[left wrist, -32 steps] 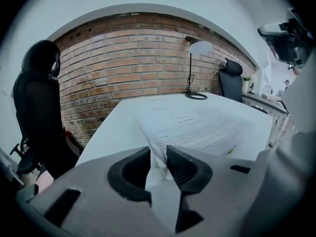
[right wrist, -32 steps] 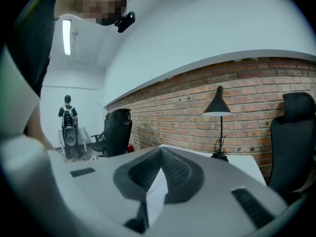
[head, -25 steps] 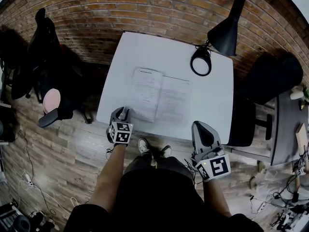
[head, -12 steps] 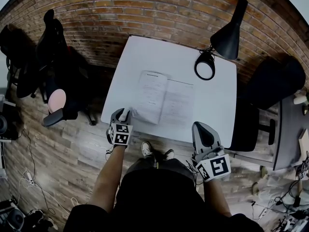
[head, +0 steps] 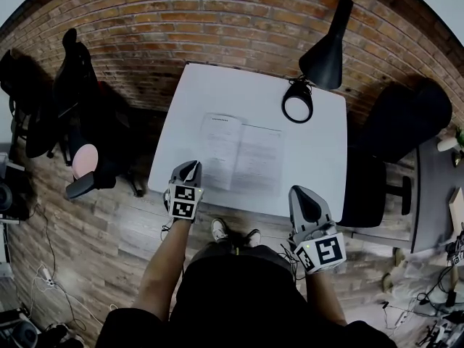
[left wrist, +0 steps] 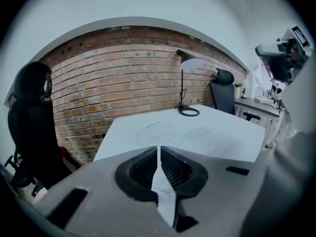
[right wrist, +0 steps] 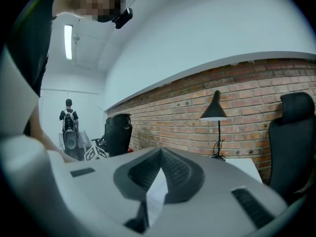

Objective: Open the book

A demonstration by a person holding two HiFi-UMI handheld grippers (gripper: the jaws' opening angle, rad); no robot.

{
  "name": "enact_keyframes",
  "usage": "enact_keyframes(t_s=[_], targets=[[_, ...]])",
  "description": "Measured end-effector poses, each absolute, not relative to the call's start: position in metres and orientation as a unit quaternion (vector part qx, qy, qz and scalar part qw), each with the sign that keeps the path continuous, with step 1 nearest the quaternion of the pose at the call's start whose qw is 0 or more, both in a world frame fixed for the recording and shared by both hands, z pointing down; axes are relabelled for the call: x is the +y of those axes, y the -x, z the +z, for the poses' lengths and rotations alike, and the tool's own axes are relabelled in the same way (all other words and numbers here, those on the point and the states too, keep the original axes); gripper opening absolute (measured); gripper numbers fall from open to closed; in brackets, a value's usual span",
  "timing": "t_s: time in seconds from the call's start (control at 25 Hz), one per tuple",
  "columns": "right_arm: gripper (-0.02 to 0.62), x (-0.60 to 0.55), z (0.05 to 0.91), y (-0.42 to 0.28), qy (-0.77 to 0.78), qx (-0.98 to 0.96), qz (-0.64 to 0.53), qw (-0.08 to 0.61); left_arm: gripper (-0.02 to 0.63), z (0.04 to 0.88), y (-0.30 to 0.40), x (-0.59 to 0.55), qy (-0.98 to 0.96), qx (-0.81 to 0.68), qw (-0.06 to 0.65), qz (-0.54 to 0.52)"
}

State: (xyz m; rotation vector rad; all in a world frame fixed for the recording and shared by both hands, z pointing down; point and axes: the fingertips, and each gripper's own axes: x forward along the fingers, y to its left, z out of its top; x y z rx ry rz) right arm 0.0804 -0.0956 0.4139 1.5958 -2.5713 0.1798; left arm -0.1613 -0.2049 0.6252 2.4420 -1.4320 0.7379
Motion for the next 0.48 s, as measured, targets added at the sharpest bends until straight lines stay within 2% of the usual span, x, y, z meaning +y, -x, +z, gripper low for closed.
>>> enact_keyframes(t_s=[0.48], targets=[[0.014, -0.104, 0.390, -0.115, -0.543, -0.838, 0.039, 0.032, 0.029, 0.485, 0.101, -0.211, -0.881, -0.450, 0.035, 0.143]])
